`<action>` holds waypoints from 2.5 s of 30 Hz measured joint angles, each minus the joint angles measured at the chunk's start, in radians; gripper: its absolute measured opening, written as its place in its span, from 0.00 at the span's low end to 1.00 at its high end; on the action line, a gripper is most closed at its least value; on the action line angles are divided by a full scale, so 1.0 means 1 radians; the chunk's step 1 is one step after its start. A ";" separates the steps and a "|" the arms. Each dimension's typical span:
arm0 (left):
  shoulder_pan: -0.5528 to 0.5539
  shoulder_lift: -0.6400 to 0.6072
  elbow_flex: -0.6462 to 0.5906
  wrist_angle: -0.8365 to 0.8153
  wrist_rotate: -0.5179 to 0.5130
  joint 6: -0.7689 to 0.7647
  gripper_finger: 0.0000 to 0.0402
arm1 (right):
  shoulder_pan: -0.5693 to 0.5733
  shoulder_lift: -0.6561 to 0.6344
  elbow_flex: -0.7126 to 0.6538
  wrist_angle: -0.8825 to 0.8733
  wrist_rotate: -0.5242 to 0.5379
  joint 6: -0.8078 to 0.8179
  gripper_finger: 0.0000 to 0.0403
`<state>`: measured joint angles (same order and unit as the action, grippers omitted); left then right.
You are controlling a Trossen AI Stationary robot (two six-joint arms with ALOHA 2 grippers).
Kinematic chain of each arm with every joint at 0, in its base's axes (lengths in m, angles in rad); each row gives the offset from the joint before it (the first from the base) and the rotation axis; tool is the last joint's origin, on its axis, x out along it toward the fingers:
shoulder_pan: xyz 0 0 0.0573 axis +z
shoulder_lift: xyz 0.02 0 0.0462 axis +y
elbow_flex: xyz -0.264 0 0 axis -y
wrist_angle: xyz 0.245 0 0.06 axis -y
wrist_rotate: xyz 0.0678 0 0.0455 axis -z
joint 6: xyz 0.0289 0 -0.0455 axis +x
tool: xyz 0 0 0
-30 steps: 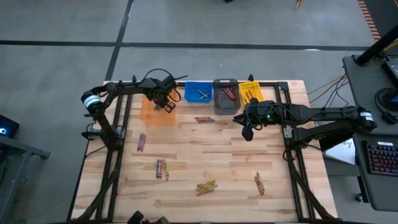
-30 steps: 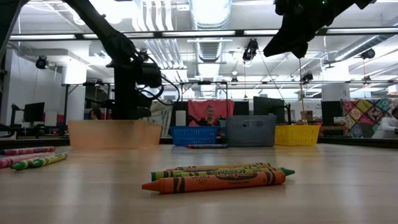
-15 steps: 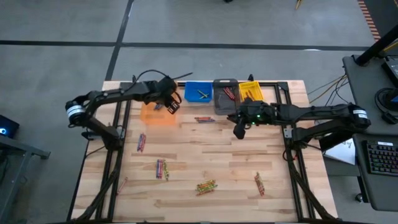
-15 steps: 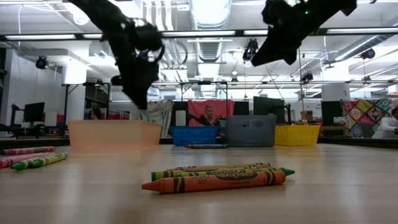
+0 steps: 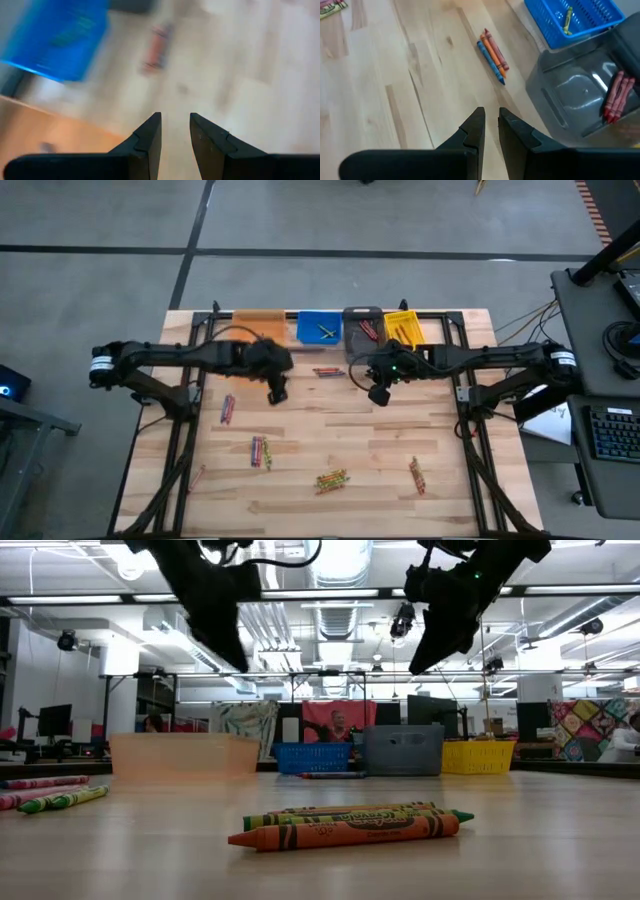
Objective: Sort crayons
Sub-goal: Put the green crayon into the blue bin
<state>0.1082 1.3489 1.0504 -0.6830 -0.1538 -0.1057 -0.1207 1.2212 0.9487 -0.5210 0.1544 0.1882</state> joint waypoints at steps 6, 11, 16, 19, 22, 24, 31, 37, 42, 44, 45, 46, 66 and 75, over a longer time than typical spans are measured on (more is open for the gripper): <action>-0.148 0.008 0.000 -0.103 0.101 -0.084 0.21 | 0.000 -0.002 0.018 0.003 0.001 -0.039 0.11; -0.270 0.055 0.000 -0.119 0.101 0.009 0.21 | 0.000 -0.002 0.025 0.002 0.001 -0.060 0.11; -0.348 0.140 0.000 -0.118 0.103 0.106 0.21 | 0.000 -0.002 0.024 0.001 0.001 -0.068 0.11; -0.377 0.194 0.000 -0.119 0.110 0.127 0.23 | 0.000 -0.002 0.021 0.000 0.000 -0.054 0.11; -0.403 0.231 0.000 -0.119 0.115 0.131 0.26 | 0.000 -0.002 0.021 -0.001 0.000 -0.042 0.11; -0.416 0.248 0.000 -0.122 0.115 0.138 0.29 | 0.001 -0.002 0.020 -0.001 -0.001 -0.034 0.11; -0.442 0.323 0.000 -0.141 0.114 0.184 0.36 | 0.000 -0.002 0.018 0.000 -0.001 -0.027 0.11; -0.441 0.357 -0.001 -0.144 0.113 0.208 0.35 | 0.000 -0.002 0.017 0.001 -0.001 -0.021 0.11; -0.441 0.359 -0.023 -0.135 0.113 0.210 0.34 | 0.000 -0.002 0.017 0.002 0.000 -0.022 0.11; -0.441 0.359 -0.041 -0.120 0.121 0.207 0.34 | 0.000 -0.002 0.017 0.002 0.000 -0.022 0.11; -0.441 0.359 -0.050 -0.113 0.125 0.198 0.34 | 0.000 -0.002 0.017 0.002 0.000 -0.022 0.11; -0.441 0.359 -0.058 -0.107 0.127 0.193 0.34 | 0.000 -0.002 0.016 0.002 0.000 -0.020 0.11; -0.435 0.359 -0.104 -0.003 0.049 0.232 0.34 | 0.000 -0.002 0.016 0.002 0.002 -0.003 0.11; -0.435 0.318 -0.100 -0.057 0.051 0.246 0.34 | 0.000 -0.002 0.016 0.002 0.002 0.002 0.11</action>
<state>-0.3267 1.6666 0.9499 -0.7396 -0.1032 0.1406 -0.1203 1.2194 0.9642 -0.5186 0.1562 0.1905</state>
